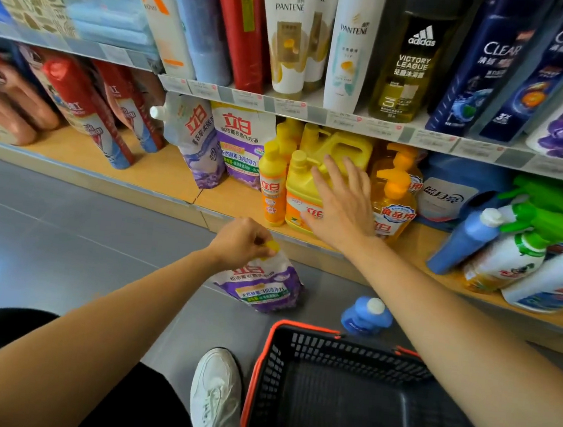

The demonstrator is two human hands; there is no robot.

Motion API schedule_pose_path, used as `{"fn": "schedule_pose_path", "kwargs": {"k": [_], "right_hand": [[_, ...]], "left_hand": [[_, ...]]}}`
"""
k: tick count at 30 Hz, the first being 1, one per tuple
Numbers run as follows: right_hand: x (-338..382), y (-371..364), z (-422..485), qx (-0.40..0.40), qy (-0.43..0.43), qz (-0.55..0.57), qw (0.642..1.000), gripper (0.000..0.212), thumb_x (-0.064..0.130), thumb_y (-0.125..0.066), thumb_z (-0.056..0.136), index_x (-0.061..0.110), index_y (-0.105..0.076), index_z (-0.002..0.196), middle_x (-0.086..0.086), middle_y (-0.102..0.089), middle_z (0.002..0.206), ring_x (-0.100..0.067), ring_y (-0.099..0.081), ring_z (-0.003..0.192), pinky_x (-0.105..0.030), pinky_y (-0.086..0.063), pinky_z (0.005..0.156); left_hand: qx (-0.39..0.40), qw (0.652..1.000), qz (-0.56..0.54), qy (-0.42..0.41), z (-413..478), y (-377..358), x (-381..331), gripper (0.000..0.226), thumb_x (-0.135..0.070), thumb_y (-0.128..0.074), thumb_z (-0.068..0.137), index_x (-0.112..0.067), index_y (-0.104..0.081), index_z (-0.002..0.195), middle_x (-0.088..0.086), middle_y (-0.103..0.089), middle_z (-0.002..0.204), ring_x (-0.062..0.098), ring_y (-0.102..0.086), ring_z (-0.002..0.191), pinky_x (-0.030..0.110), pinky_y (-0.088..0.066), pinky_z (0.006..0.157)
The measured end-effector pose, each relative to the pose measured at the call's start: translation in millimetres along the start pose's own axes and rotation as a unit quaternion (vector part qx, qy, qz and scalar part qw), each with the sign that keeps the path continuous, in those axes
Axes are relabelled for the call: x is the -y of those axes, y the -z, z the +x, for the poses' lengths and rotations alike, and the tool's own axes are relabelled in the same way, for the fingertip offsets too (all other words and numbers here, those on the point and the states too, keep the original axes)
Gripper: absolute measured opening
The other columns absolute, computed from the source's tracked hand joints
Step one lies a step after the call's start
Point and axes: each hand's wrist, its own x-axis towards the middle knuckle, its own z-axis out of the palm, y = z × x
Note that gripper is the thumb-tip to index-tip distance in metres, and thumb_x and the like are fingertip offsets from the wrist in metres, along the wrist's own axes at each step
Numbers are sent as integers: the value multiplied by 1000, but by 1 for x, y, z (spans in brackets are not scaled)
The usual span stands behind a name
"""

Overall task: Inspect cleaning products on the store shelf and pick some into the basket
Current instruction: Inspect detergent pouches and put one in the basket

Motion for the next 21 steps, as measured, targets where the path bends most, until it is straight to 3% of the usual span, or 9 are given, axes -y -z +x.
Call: {"fn": "schedule_pose_path", "kwargs": {"k": [2, 6, 10, 14, 17, 19, 21], "right_hand": [[-1, -5, -3, -16, 5, 5, 1000, 88, 59, -73, 76, 19, -42, 149, -10, -26, 162, -39, -21, 148, -54, -16, 120], [1, -10, -4, -29, -3, 15, 999, 87, 57, -73, 77, 20, -41, 149, -7, -25, 163, -37, -18, 150, -53, -12, 122], [5, -13, -3, -60, -21, 31, 997, 78, 55, -72, 79, 21, -48, 145, -6, -30, 161, -36, -20, 149, -52, -12, 123], [16, -15, 3, -102, -70, 72, 990, 62, 56, -71, 78, 21, -63, 129, -7, -44, 151, -37, -31, 143, -55, -19, 119], [18, -17, 8, -114, -78, 81, 987, 57, 54, -75, 77, 21, -67, 122, -8, -48, 147, -39, -34, 140, -57, -21, 117], [17, -20, 7, -124, -76, 75, 987, 57, 52, -76, 76, 20, -67, 123, -8, -49, 147, -39, -34, 140, -57, -21, 118], [18, -23, 6, -132, -75, 69, 986, 58, 51, -77, 76, 20, -66, 125, -9, -48, 148, -39, -33, 141, -58, -20, 118]], "left_hand": [[28, 1000, 11, -10, 10, -24, -7, 16, -28, -76, 90, -12, -79, 89, 1, -75, 84, 19, -65, 74, 40, -54, 69], [64, 996, 5, -55, 27, -55, -27, 14, -31, -73, 92, -19, -80, 97, -2, -77, 92, 16, -67, 81, 39, -56, 75], [97, 987, -120, -43, 33, -39, -19, 11, -18, -78, 89, -12, -80, 97, 1, -78, 91, 10, -70, 82, 31, -58, 81], [-42, 968, -236, 69, 38, 8, 24, 7, -15, -74, 90, -11, -79, 86, 2, -77, 83, 13, -70, 79, 35, -59, 83], [-159, 938, -255, 172, 49, 49, 70, 17, -26, -74, 91, -12, -75, 82, 6, -76, 81, 18, -68, 75, 41, -60, 82], [-251, 902, -255, 241, 60, 76, 100, 18, -33, -76, 87, -17, -70, 84, 7, -74, 90, 21, -66, 80, 41, -58, 82], [-351, 843, -286, 290, 71, 102, 118, 29, -36, -79, 84, -19, -59, 97, 7, -69, 103, 25, -66, 93, 40, -56, 87]]}}
